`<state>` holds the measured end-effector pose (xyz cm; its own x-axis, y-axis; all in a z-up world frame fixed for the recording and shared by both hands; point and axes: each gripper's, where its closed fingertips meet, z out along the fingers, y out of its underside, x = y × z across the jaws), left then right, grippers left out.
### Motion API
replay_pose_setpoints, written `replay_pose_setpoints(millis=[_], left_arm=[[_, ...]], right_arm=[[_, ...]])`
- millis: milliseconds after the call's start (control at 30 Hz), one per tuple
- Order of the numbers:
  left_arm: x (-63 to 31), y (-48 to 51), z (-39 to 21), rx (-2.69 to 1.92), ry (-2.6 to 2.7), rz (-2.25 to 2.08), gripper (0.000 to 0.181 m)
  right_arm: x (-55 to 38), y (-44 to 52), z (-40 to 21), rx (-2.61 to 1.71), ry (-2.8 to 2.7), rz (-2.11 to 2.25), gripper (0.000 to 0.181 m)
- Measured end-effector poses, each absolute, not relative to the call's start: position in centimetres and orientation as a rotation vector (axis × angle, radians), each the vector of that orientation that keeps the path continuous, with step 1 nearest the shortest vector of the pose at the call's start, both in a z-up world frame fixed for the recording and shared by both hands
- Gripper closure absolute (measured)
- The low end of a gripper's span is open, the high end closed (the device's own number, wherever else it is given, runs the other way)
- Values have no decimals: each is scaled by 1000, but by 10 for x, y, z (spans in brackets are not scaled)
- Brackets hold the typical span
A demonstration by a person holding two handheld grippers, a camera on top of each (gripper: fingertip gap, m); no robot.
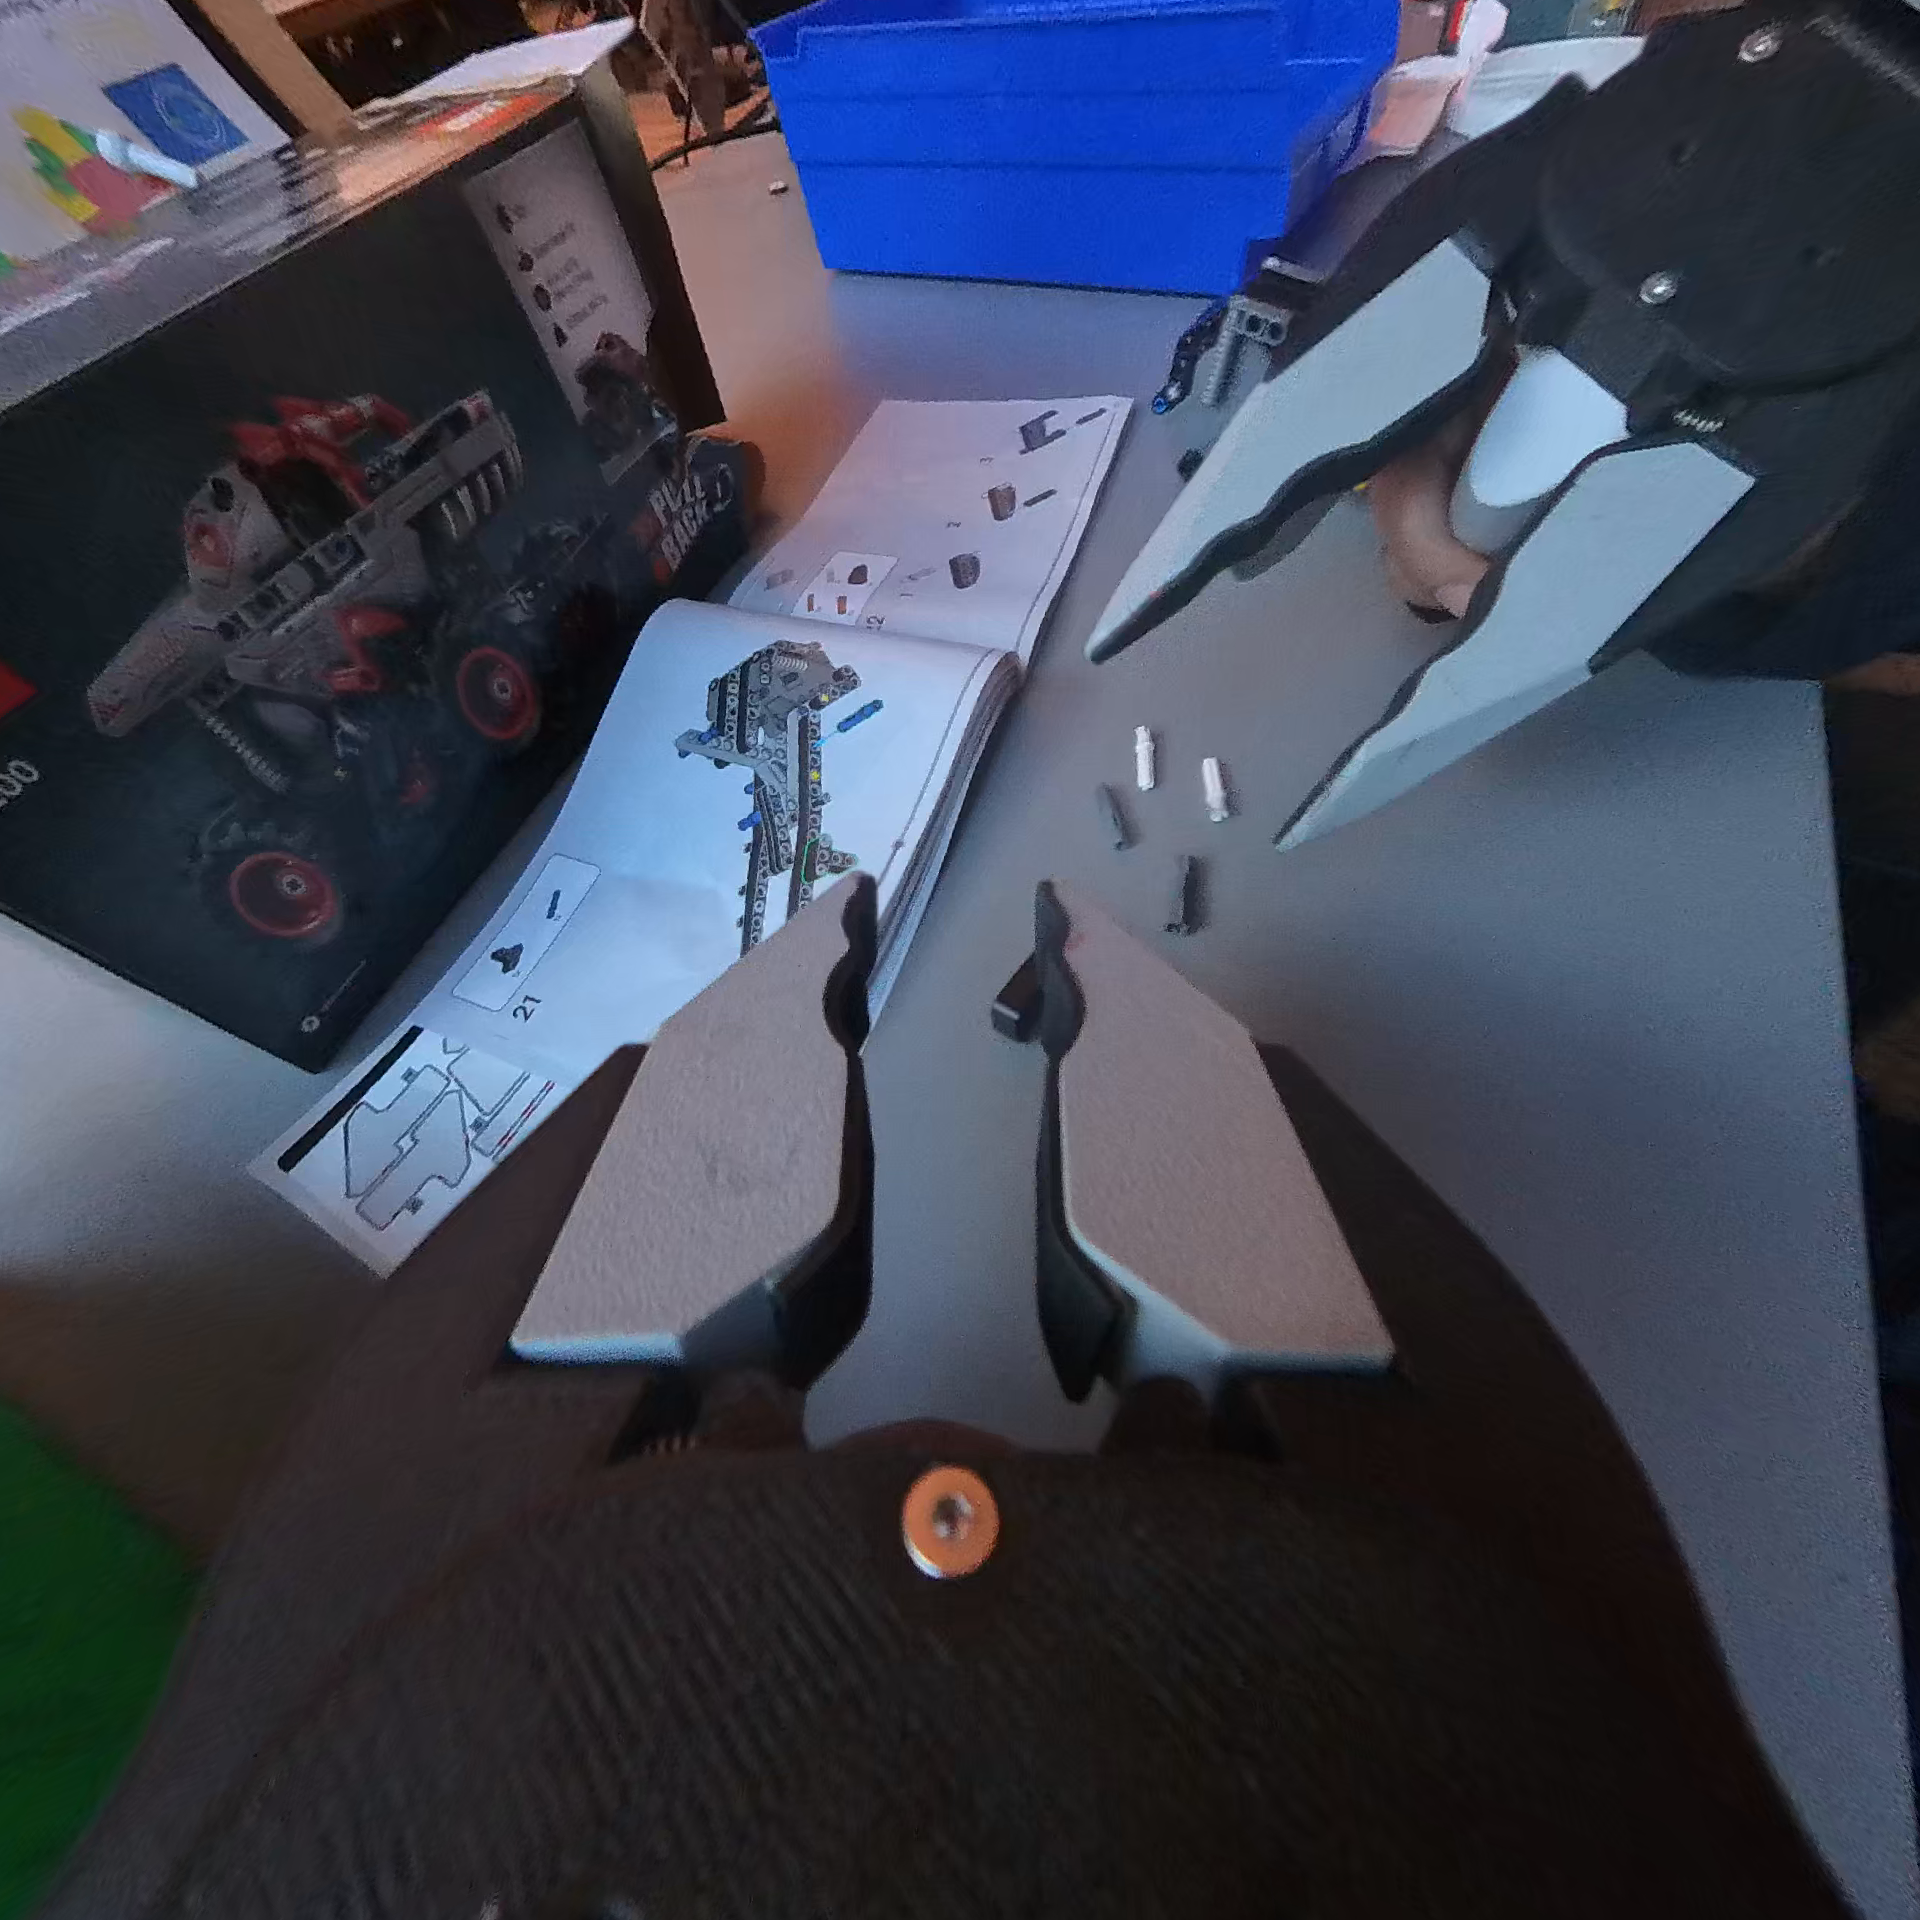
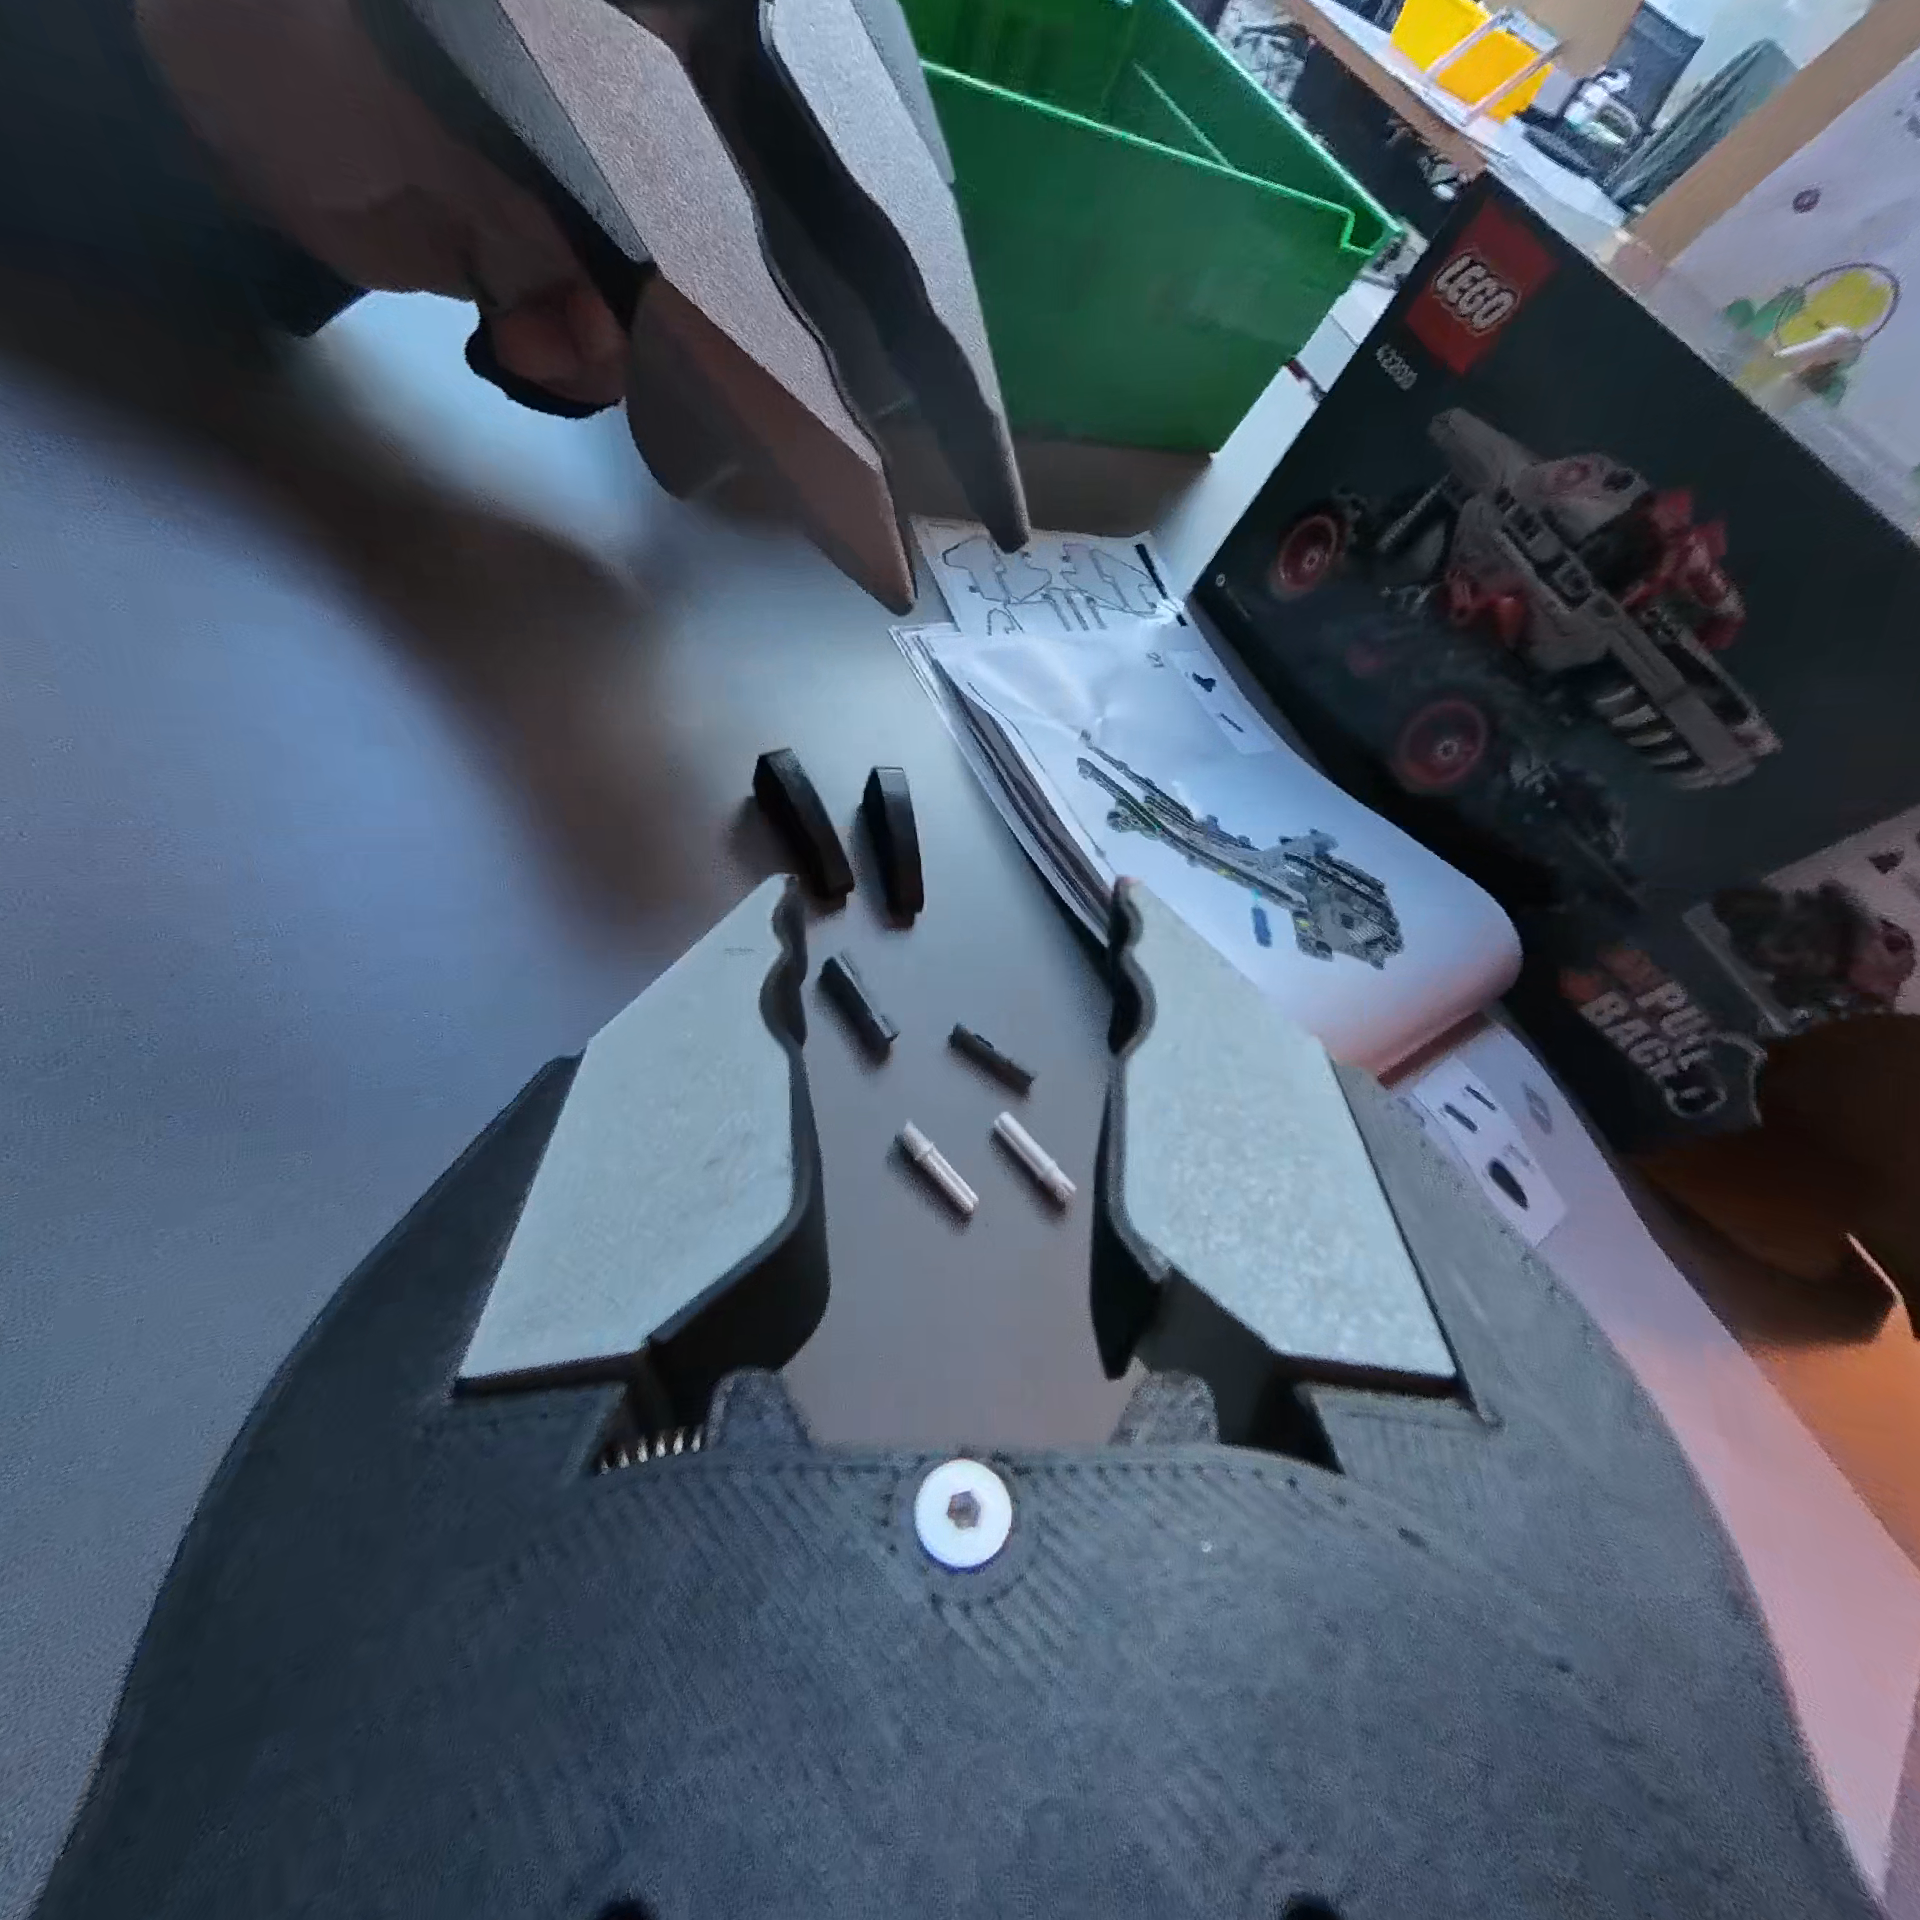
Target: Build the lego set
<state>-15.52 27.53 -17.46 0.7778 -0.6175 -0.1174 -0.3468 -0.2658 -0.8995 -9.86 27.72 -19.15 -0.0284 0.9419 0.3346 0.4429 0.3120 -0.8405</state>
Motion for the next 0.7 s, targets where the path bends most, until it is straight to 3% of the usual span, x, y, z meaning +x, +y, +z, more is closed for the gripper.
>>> replay_pose_setpoints(millis=[33,200,333,700], left_arm=[[-156,276,-176,-1890,733,-312,153],[-150,273,-181,-1909,729,-394,154],[-145,270,-179,-1905,725,-463,154],[-143,267,-186,-1950,730,-551,154]], right_arm=[[-102,275,-193,-1274,-1652,687,125],[-102,268,-203,-1249,-1709,690,126],[-94,278,-203,-1265,-1699,629,143],[-87,297,-206,-1321,-1667,531,159]])
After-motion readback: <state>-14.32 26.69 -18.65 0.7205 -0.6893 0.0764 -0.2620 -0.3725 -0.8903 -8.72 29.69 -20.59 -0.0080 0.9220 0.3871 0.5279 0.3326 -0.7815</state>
